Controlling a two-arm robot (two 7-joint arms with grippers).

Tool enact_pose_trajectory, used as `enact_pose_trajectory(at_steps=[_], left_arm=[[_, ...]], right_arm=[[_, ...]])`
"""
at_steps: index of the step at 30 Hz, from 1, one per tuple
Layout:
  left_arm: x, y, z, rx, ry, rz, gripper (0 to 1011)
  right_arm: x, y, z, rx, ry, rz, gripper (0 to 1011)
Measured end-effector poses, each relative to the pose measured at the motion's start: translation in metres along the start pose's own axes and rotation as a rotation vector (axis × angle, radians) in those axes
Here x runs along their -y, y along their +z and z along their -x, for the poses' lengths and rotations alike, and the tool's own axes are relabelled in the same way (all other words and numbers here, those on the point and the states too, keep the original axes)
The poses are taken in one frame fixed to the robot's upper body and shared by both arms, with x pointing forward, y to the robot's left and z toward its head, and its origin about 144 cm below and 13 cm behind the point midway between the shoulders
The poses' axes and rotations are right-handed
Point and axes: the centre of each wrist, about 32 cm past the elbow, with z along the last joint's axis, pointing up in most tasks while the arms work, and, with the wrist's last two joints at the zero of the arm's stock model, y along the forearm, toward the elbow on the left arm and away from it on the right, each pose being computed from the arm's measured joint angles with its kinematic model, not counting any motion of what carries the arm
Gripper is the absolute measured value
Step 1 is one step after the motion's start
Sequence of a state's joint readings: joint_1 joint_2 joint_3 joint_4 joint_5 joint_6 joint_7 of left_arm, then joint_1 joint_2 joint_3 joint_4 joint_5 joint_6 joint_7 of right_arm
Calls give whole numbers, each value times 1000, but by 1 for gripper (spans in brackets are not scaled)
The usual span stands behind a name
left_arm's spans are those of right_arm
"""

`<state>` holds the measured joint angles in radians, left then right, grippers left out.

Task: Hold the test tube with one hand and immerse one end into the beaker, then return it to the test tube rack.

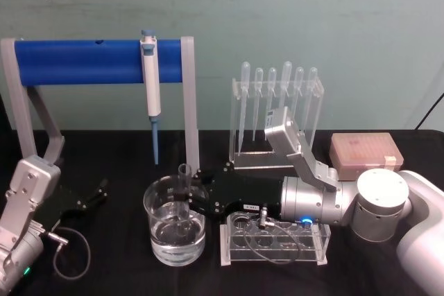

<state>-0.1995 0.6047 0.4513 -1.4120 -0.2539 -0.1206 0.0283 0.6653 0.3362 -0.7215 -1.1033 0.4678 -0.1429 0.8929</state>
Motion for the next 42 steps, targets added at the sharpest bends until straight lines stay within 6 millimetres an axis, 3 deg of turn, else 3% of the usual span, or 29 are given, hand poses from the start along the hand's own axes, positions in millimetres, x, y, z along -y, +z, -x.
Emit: enact_pose_trajectory(at_steps=[42], left_arm=[[0,0,0,0,0,0,1000]], right_arm=[[0,0,0,0,0,0,226]])
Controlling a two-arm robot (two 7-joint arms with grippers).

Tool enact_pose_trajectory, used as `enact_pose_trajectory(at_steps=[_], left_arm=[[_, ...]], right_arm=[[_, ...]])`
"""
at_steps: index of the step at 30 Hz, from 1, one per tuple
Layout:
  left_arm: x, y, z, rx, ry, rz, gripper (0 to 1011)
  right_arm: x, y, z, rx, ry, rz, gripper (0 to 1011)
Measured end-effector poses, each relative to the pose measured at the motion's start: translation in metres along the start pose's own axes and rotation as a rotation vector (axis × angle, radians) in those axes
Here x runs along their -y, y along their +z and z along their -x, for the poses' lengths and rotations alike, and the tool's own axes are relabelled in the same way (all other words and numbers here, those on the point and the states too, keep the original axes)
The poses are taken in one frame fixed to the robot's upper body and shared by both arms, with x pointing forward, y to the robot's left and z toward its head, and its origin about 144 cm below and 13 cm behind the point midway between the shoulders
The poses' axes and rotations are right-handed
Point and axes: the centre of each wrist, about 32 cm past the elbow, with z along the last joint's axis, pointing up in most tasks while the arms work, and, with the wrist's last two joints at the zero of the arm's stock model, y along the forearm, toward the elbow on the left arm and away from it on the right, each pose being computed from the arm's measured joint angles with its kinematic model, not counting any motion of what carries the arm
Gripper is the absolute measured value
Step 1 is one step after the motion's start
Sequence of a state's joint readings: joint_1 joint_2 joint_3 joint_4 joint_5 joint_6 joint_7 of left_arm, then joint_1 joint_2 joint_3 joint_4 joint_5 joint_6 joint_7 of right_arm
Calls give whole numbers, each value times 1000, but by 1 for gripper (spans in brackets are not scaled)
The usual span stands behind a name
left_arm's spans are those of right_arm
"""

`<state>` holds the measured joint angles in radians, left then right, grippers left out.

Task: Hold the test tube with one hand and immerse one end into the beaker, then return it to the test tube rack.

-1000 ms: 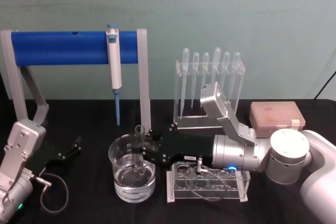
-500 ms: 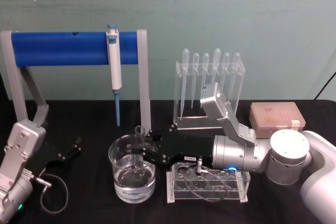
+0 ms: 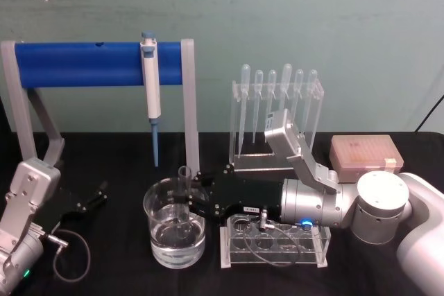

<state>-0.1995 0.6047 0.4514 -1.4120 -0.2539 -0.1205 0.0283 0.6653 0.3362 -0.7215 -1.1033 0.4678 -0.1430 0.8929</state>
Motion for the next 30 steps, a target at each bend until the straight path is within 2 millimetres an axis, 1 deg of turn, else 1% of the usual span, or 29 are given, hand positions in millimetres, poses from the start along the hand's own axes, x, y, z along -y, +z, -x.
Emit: enact_pose_trajectory(at_steps=[30], left_arm=[[0,0,0,0,0,0,1000]], right_arm=[[0,0,0,0,0,0,226]])
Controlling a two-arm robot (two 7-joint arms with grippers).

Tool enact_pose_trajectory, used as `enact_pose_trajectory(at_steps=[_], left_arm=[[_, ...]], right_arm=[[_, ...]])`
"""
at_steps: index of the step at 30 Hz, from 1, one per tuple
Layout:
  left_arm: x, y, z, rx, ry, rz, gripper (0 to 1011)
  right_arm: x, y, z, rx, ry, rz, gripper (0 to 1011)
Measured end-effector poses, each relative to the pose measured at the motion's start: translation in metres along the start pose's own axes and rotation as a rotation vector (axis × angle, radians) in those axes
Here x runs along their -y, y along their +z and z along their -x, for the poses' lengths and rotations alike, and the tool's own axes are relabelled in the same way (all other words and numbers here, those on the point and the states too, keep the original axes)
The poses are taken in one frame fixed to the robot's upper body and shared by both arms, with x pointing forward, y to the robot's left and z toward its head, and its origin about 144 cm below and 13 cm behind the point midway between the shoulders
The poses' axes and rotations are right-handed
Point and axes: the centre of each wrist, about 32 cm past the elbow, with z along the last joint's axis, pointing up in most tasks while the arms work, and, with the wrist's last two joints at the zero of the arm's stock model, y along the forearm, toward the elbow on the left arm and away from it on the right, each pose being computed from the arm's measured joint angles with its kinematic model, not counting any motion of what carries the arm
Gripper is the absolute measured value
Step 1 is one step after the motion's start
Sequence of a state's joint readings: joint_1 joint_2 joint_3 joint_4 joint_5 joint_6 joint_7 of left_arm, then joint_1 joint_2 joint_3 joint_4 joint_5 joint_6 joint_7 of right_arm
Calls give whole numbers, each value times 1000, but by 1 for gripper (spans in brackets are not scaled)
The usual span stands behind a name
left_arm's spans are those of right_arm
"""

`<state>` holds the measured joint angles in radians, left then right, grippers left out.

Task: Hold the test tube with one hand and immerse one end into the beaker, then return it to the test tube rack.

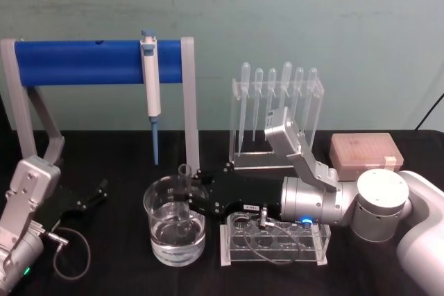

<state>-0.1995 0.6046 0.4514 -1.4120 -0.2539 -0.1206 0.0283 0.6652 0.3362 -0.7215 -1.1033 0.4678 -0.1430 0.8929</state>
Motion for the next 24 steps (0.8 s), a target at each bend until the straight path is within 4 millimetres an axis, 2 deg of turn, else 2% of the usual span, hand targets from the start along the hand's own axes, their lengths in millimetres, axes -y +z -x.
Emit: enact_pose_trajectory(at_steps=[24], left_arm=[[0,0,0,0,0,0,1000]], right_arm=[[0,0,0,0,0,0,226]])
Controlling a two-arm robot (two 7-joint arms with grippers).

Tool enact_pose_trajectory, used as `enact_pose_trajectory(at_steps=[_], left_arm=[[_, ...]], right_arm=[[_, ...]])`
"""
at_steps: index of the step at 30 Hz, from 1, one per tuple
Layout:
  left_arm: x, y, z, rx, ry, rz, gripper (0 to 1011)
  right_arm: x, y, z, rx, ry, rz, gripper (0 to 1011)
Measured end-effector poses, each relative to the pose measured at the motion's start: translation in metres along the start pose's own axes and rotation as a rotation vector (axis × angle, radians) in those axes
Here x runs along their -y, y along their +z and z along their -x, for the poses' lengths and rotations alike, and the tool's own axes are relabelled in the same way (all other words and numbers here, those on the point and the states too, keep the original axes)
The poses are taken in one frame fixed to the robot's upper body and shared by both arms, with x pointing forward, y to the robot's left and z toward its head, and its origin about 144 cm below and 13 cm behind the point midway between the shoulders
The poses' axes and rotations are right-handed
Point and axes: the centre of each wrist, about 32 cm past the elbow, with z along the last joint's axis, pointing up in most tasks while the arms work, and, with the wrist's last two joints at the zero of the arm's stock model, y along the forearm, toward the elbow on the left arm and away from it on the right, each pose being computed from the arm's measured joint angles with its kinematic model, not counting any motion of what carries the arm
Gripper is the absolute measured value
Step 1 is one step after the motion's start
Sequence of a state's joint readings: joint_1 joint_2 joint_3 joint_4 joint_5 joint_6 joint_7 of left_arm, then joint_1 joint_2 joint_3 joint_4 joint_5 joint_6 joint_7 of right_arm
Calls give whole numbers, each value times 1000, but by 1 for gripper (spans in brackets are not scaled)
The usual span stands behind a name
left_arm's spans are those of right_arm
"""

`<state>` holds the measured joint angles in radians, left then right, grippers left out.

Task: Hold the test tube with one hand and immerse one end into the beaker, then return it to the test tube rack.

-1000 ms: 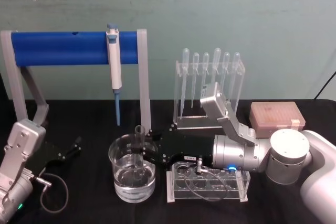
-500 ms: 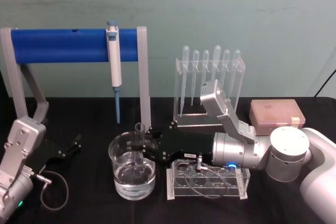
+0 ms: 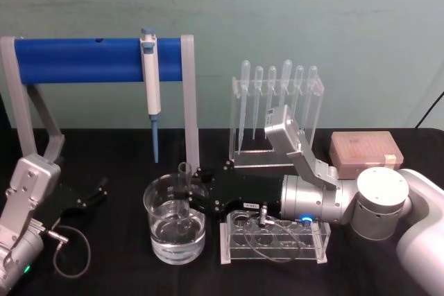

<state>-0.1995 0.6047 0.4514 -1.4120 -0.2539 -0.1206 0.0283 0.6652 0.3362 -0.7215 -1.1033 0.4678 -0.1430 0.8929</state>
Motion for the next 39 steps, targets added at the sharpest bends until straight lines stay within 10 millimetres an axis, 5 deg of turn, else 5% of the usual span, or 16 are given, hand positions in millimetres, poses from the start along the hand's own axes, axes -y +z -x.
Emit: enact_pose_trajectory(at_steps=[39], left_arm=[[0,0,0,0,0,0,1000]], right_arm=[[0,0,0,0,0,0,226]])
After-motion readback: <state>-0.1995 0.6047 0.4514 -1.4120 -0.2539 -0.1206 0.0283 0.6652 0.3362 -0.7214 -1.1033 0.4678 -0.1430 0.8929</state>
